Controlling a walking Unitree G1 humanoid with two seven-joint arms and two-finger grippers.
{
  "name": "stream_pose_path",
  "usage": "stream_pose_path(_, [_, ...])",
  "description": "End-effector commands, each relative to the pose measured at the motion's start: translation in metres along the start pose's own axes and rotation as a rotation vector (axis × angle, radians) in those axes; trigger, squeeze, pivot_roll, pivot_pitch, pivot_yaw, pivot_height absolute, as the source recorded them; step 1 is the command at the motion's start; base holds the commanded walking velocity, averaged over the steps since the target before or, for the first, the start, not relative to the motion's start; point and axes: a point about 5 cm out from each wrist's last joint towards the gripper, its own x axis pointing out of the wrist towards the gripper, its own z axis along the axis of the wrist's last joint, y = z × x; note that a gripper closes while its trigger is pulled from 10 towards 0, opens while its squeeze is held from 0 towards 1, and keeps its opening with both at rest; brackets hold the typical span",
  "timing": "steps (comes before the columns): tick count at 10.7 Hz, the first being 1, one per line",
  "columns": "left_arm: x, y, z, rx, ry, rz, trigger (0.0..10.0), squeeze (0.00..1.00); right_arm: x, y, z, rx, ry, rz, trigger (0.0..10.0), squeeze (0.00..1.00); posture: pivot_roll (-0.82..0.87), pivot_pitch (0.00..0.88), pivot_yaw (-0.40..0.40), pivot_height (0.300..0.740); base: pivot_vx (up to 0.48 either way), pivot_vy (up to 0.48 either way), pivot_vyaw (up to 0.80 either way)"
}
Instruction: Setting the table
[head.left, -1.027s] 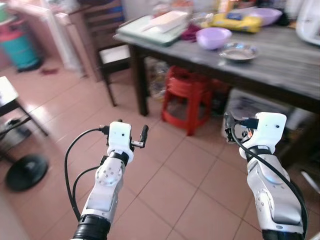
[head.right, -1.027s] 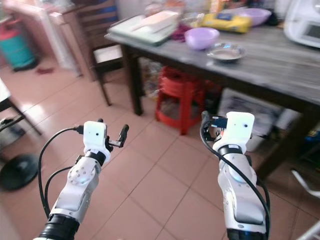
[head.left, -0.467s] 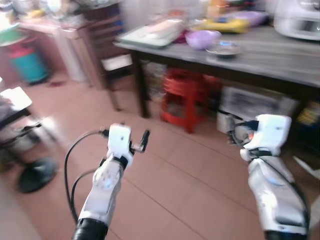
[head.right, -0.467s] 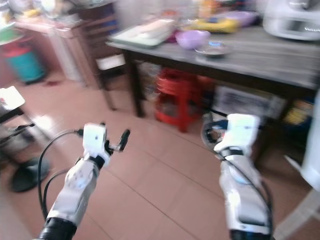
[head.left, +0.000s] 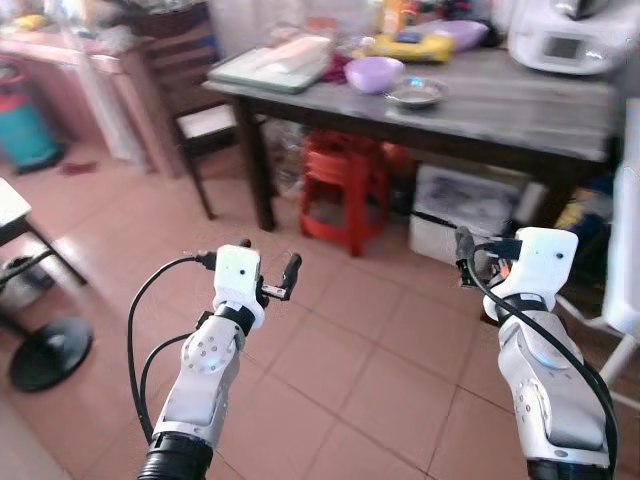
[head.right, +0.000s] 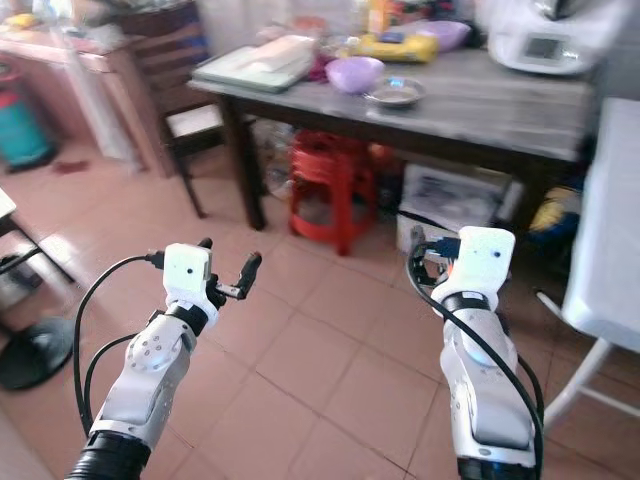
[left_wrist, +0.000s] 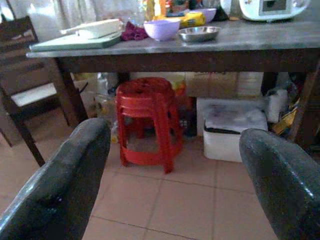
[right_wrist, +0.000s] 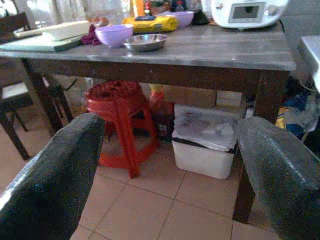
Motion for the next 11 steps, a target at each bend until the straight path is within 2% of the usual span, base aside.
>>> stream_pose_path(1, [0.0009, 0.0006, 0.0054, 0.017, -0.018, -0.016, 10.0, 0.0, 0.0021, 0.0014, -0.0004, 0.006, 0.002, -0.003, 10.0, 0.0, -0.16, 0.035, 0.095, 0.74, 0.0, 0.0, -0.76])
stream_pose_path(4, [0.0029, -0.003, 0.0068, -0.01, -0.021, -0.029, 10.0, 0.0, 0.0023, 0.0019, -0.0009, 0.005, 0.003, 0.0, 10.0, 0.0, -0.16, 0.034, 0.097, 0.74, 0.0, -0.08, -0.73])
stream_pose_path(11, [0.0017, -0.0028, 0.0059, -0.016, -0.01, -0.037, 10.0, 0.0, 0.0024, 0.0023, -0.0032, 0.007, 0.007, -0.01, 10.0, 0.0, -0.15, 0.04, 0.103, 0.74, 0.0, -0.267, 0.0])
